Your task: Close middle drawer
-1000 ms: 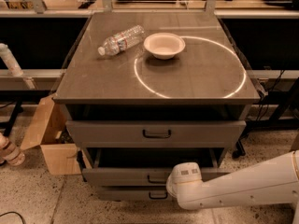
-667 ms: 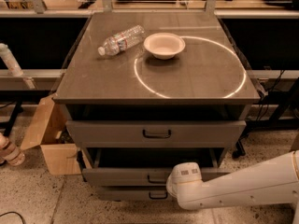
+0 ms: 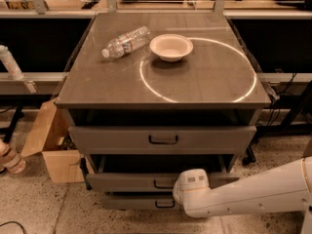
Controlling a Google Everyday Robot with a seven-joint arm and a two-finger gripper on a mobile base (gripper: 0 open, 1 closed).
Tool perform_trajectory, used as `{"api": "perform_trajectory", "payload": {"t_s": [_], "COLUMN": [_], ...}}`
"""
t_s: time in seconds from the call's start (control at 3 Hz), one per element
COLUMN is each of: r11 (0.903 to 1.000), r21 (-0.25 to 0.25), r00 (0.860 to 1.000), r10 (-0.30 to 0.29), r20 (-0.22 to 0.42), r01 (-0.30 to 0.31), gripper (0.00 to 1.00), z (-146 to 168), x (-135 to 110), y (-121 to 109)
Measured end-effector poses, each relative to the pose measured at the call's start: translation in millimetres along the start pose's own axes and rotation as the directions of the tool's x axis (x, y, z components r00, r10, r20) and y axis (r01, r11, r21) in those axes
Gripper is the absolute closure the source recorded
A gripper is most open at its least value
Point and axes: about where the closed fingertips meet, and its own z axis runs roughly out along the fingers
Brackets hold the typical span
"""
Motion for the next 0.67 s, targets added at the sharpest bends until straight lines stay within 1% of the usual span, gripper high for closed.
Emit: {"api": "perform_trajectory", "payload": {"t_s": [0.67], "r11": [0.9991], "r21": [0.038], "r00": [1.0], "r10": [0.02], "r20": [-0.001], "r01": [-0.02], "gripper": [1.0], "z": [14.5], "x": [-10.9], "y": [-22.2]}}
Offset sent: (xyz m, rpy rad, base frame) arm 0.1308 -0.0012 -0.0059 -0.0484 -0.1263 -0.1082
